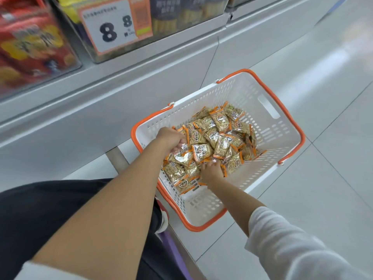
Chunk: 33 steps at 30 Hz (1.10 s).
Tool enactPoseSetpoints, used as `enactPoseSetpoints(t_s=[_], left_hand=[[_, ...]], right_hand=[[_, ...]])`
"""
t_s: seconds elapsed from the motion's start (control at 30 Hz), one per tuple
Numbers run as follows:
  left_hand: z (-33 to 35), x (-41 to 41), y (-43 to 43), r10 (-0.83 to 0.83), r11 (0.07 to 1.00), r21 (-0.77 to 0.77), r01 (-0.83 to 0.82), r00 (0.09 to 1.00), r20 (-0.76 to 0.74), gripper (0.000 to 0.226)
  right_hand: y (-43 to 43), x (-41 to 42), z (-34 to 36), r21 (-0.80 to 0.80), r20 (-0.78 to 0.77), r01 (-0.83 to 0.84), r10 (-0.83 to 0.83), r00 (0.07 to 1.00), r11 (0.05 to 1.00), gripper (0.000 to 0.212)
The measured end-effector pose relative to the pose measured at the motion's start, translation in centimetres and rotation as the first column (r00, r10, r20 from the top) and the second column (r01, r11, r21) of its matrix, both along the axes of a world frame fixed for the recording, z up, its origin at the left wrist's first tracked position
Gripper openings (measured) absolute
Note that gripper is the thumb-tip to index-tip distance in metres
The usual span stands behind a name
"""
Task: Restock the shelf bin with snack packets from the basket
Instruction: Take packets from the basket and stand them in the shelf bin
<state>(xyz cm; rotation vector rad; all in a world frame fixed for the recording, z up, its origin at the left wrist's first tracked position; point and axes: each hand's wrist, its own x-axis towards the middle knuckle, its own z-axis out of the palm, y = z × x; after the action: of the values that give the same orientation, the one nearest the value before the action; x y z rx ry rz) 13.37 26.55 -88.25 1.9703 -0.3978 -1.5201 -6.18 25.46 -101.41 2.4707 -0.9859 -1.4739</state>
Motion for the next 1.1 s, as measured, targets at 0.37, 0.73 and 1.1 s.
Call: enactPoseSetpoints(t_s=[0.37,0.73,1.1], left_hand=[[0.3,0.1,-0.1,0.027,0.999,0.018,-0.027,1.000,0.008,0.019],[3.6,-0.6,-0.3,-0.144,0.990,-0.003,0.144,0.990,0.011,0.040],[17.3,0.8,1.6,-0.191,0.836,-0.459,0.300,0.944,0.270,0.020]], right_hand=[[-0.4,0.2,-1.2,0.022,0.176,0.200,-0.201,0.964,0.980,0.049],[-4.7,1.3,12.7,0.987,0.017,0.153,-0.933,-0.360,-0.042,0.008],[-5.6,3.0,30.4,0.921,0.364,0.009,-0.850,-0.381,0.390,0.038]])
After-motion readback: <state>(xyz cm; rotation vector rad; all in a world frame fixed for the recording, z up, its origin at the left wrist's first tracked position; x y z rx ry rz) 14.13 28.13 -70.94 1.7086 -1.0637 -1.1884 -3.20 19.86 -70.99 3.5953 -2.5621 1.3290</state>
